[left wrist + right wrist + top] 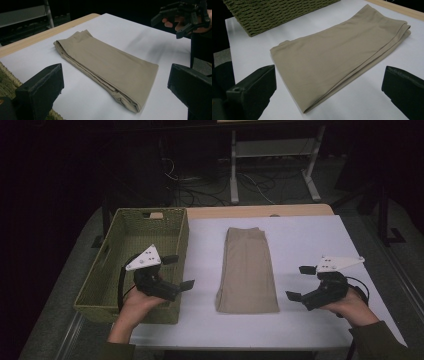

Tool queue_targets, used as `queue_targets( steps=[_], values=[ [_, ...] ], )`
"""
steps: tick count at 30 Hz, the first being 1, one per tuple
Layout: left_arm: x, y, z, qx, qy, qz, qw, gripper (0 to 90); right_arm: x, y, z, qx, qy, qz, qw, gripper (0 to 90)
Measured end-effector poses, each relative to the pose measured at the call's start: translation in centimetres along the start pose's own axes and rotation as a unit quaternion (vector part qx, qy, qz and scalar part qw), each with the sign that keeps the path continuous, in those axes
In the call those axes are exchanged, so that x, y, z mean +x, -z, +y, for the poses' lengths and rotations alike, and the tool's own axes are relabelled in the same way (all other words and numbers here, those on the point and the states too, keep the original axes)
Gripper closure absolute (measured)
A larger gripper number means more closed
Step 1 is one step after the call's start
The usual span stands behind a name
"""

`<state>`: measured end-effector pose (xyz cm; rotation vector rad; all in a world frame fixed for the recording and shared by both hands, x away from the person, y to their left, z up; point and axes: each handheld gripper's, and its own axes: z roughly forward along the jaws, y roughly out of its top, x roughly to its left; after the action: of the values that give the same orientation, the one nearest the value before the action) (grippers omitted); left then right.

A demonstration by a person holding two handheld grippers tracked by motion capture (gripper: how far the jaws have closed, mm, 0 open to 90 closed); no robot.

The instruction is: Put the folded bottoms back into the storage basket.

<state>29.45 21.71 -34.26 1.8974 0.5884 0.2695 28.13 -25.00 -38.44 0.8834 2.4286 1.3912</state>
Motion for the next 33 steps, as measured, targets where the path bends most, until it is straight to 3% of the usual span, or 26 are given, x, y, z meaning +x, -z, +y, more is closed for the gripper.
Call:
queue_targets(
  steps=[16,33],
  values=[
    [0.1,0.1,0.0,-0.003,0.003,0.000,1.0000,0.8,0.3,-0.8,-1.0,0.007,-0.002,0.009,0.9999,0.0],
    [0.1,-0.1,0.0,0.001,0.006,-0.001,1.0000,0.8,0.7,-1.7,-2.0,0.035,0.005,0.020,0.9992,0.0]
  ],
)
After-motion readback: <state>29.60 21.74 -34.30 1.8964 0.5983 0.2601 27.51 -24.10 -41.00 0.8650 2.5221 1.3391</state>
